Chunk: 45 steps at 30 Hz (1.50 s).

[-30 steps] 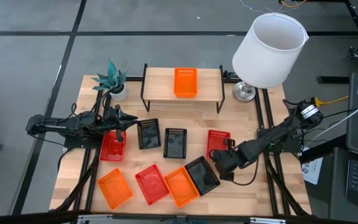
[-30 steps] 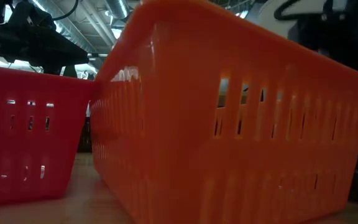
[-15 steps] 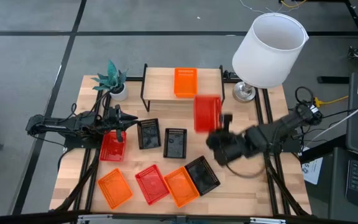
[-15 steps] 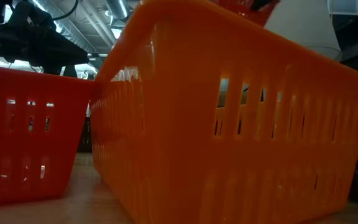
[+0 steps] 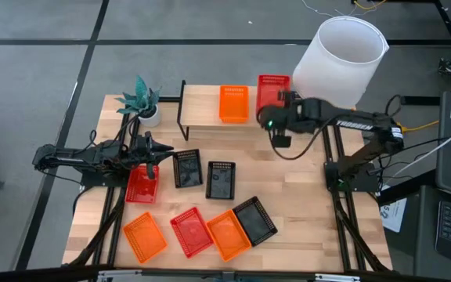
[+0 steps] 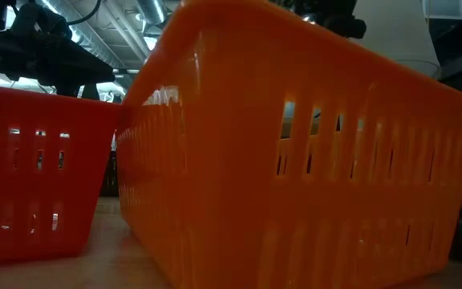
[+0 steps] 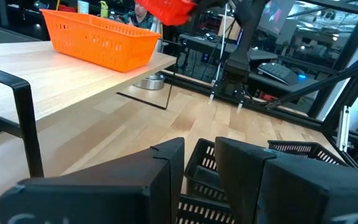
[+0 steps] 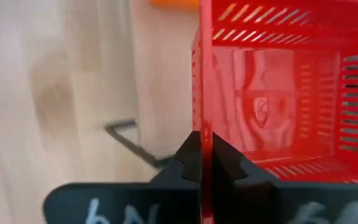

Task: Stack baskets on shelf by color
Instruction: Put the bottom right red bin on the shelf

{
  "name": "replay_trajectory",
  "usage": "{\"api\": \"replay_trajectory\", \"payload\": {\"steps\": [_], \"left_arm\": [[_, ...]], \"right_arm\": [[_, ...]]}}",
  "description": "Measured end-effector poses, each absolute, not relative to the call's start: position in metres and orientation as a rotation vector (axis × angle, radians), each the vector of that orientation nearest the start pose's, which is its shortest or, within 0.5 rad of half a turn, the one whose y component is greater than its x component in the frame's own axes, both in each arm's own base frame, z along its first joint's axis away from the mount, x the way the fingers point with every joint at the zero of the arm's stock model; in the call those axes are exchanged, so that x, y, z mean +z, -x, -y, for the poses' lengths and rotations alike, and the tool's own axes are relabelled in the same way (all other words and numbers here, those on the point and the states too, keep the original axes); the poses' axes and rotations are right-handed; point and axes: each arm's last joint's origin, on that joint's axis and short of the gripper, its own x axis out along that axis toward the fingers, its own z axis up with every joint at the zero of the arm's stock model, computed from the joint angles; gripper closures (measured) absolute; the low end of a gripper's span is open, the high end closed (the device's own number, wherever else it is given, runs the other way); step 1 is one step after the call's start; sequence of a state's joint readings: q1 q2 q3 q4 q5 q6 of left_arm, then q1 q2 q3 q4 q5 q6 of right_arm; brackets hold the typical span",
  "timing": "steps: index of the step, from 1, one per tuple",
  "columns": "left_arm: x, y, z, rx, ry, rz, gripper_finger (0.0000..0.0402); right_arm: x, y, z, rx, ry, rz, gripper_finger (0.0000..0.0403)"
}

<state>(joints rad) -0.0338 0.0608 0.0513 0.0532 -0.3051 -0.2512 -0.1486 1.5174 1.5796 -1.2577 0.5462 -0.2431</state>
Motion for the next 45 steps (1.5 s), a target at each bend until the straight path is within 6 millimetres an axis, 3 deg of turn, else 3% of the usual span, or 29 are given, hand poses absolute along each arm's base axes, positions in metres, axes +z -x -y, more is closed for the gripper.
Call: {"api": "replay_trajectory", "payload": {"steps": [7,12,20,39,45], "left_arm": [[0.181,-0.098,-0.005,0.265,0.257,0.077,0.0319],[0.181,-0.098,-0.005,0.265,0.257,0.077,0.0319],[0.181,-0.098,-0.005,0.264,0.264,0.078,0.0319],[0.181,-0.098,-0.005,0.264,0.264,0.078,0.0319],[0.181,-0.098,-0.005,0.264,0.264,0.078,0.0319]], "right_arm": [[0.374,-0.246,0.08,-0.37,0.383,-1.101,0.0402],[0.361,-0.238,0.084,-0.256,0.294,-1.019,0.0403],[0.319,-0.245,0.089,-0.249,0.308,-1.033,0.0403],[0.291,-0.262,0.114,-0.332,0.227,-1.11,0.0402],[0.291,-0.262,0.113,-0.338,0.21,-1.115,0.0374]]}}
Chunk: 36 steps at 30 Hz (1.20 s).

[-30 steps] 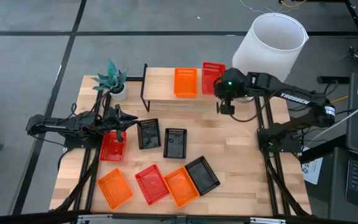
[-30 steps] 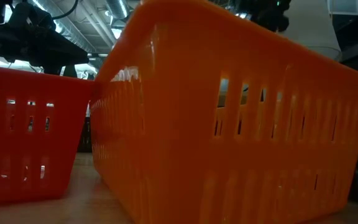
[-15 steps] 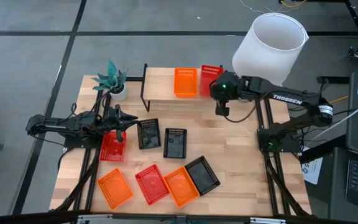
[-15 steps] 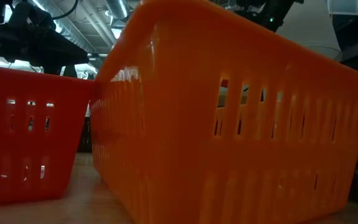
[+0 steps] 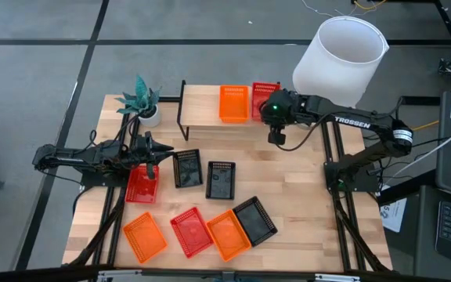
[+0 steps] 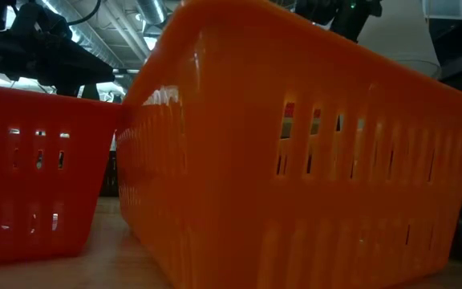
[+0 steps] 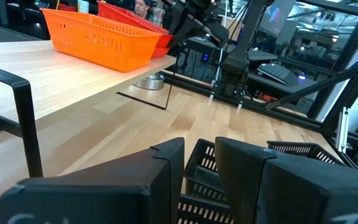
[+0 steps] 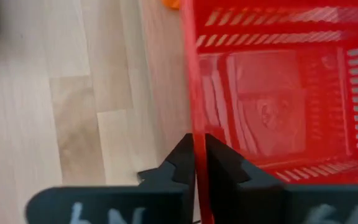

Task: Stack baskets on shelf by color
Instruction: Put the bottom right red bin on the shelf

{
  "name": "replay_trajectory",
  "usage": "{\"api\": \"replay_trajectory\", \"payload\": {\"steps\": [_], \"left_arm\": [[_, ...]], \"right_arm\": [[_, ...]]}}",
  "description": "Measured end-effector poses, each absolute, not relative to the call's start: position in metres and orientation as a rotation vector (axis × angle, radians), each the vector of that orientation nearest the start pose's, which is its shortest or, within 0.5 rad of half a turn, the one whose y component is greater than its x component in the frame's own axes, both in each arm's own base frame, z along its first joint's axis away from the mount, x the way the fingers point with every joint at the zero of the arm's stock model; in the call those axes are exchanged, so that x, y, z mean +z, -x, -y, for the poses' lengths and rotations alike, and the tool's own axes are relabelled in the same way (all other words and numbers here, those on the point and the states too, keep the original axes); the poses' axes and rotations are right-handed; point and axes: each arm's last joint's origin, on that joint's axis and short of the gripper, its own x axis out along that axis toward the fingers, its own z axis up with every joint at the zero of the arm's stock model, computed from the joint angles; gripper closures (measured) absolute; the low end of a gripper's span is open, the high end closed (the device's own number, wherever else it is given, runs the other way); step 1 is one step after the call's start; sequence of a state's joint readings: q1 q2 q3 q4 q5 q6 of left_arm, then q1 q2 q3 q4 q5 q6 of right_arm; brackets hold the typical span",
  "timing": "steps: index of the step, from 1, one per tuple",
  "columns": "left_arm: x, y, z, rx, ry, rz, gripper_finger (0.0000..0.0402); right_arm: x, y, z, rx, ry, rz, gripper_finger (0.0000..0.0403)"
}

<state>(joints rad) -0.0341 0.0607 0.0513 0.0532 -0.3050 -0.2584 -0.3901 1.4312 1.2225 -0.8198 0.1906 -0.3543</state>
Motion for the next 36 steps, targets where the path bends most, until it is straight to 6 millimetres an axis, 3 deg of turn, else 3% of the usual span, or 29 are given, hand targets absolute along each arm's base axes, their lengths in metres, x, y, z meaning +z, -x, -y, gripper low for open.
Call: {"api": "replay_trajectory", "payload": {"steps": [18,36], "left_arm": [[0.181,-0.098,-0.005,0.264,0.264,0.078,0.0319],[0.181,-0.098,-0.005,0.264,0.264,0.078,0.0319]], "right_arm": [[0.322,-0.261,0.11,-0.31,0.147,-1.076,0.0311],[0.321,-0.256,0.103,-0.306,0.149,-1.164,0.0304]]}}
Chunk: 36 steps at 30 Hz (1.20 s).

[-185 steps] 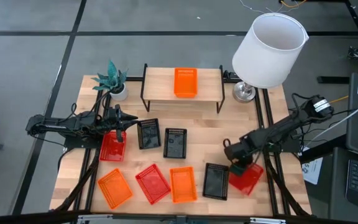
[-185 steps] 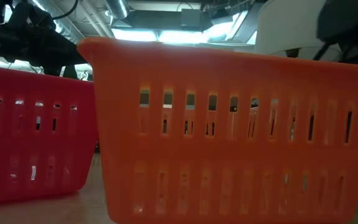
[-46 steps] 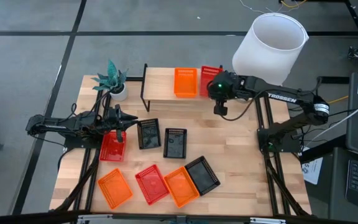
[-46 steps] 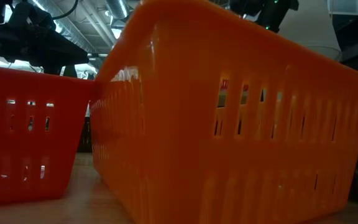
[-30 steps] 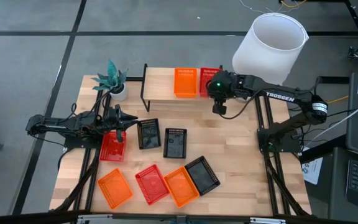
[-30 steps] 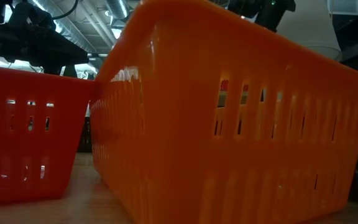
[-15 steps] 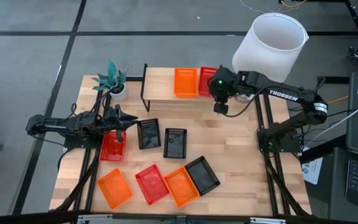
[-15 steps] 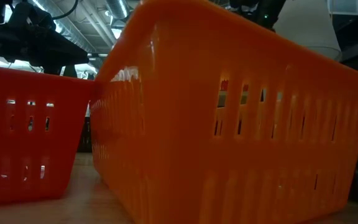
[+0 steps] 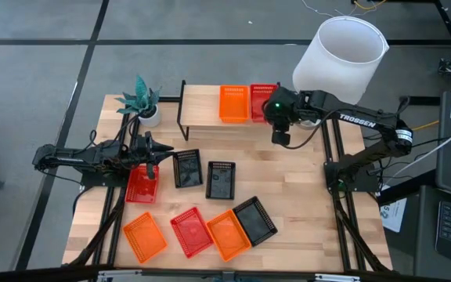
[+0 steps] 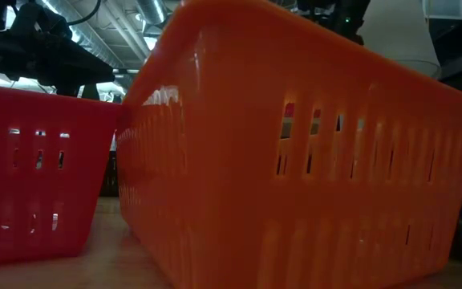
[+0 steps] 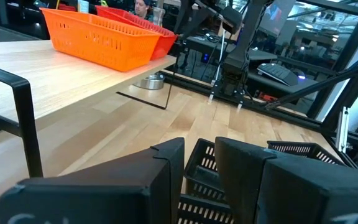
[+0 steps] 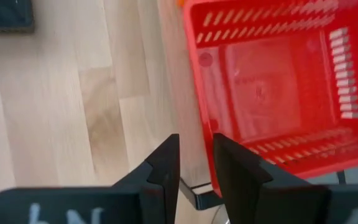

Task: Stack baskets on shelf by color
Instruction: Put the bottom right red bin on the shelf

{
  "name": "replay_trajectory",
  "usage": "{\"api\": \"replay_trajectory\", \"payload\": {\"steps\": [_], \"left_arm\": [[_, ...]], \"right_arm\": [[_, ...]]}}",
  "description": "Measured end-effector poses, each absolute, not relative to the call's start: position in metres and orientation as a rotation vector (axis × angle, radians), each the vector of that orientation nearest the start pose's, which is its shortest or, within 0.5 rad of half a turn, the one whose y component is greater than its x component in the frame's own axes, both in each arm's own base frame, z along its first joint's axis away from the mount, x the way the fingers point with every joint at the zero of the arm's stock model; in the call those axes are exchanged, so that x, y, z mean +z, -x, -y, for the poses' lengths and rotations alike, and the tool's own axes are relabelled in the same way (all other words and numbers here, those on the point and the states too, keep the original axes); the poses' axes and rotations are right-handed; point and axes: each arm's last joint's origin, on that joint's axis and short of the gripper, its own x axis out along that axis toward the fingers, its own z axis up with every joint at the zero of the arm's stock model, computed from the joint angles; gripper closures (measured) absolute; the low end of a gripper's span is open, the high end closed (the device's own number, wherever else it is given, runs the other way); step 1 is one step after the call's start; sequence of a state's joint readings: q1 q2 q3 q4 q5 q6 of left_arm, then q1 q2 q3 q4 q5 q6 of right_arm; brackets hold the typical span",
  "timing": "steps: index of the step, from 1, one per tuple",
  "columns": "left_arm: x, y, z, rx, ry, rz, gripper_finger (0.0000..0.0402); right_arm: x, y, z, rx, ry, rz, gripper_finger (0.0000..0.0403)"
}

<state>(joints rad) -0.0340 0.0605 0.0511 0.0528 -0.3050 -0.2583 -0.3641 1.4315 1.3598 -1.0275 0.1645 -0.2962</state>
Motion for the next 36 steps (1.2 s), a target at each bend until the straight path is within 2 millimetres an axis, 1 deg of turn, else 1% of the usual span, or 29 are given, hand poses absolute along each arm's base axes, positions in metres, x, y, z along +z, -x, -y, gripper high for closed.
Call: {"api": "replay_trajectory", "payload": {"steps": [18,21,26,32,36], "left_arm": [[0.181,-0.098,-0.005,0.264,0.264,0.078,0.0319],[0.181,-0.098,-0.005,0.264,0.264,0.077,0.0319],[0.181,-0.098,-0.005,0.264,0.264,0.078,0.0319],[0.181,-0.098,-0.005,0.264,0.264,0.078,0.0319],[0.181,-0.098,-0.005,0.264,0.264,0.077,0.0319]], "right_arm": [[0.322,-0.257,0.103,-0.325,0.13,-1.146,0.0304],[0.322,-0.257,0.103,-0.361,0.155,-1.155,0.0304],[0.324,-0.259,0.097,-0.374,0.192,-1.162,0.0304],[0.336,-0.263,0.088,-0.356,0.22,-1.117,0.0304],[0.339,-0.263,0.091,-0.476,0.287,-1.118,0.0304]]}}
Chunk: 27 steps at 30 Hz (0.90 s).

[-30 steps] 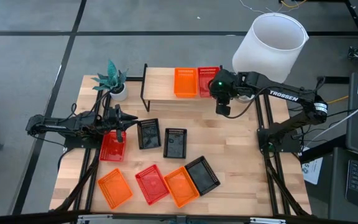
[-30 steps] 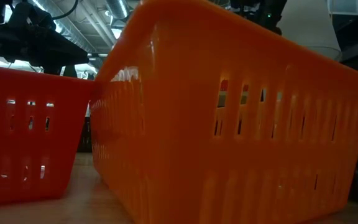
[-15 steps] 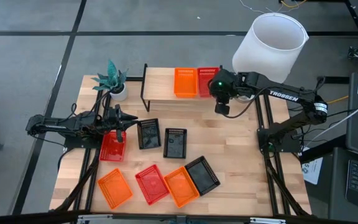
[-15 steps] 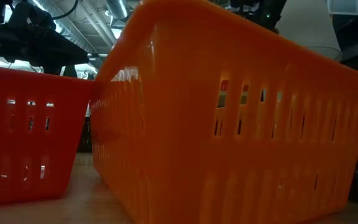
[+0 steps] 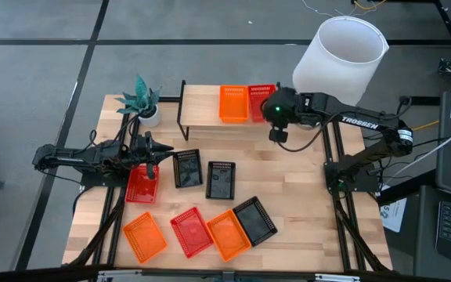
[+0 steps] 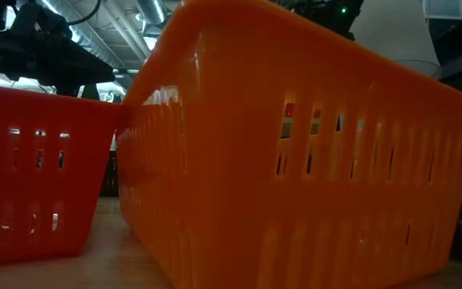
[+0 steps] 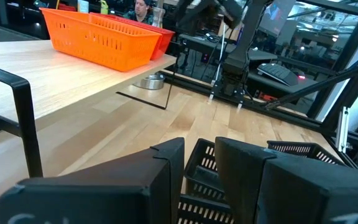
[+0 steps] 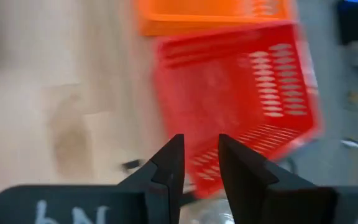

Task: Stack baskets on shelf by color
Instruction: Put the bottom right red bin on the shelf

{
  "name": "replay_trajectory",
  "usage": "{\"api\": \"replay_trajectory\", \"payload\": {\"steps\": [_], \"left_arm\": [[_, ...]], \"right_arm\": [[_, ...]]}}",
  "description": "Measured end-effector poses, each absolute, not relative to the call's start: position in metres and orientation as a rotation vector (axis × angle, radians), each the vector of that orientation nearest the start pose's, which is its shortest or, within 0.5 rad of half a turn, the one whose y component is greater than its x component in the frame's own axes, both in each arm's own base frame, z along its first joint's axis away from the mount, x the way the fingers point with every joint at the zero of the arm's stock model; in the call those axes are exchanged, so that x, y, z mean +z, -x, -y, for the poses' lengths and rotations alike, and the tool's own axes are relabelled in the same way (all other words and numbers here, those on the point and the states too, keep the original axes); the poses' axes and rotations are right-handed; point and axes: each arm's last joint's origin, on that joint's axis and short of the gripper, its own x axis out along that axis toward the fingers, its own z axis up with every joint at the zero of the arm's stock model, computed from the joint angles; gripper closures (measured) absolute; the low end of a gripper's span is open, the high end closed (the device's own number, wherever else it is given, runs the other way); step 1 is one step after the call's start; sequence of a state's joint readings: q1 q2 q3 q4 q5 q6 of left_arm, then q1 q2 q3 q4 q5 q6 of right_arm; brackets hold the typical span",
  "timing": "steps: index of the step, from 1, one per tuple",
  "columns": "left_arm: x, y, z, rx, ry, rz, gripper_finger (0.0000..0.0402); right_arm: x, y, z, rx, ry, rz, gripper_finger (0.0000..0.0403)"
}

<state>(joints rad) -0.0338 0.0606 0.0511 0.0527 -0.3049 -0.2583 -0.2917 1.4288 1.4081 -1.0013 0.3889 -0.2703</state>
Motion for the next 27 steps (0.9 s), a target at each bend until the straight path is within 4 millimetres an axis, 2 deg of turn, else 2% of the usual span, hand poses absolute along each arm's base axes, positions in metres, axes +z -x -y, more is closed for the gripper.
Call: {"api": "replay_trajectory", "payload": {"steps": [10,18,27], "left_arm": [[0.181,-0.098,-0.005,0.263,0.264,0.077,0.0319],[0.181,-0.098,-0.005,0.264,0.264,0.077,0.0319],[0.181,-0.098,-0.005,0.263,0.264,0.077,0.0319]], "right_arm": [[0.317,-0.267,0.117,-0.532,0.281,-1.132,0.0304],[0.313,-0.272,0.116,-0.461,0.216,-1.106,0.0304],[0.314,-0.271,0.117,-0.513,0.231,-1.115,0.0304]]}}
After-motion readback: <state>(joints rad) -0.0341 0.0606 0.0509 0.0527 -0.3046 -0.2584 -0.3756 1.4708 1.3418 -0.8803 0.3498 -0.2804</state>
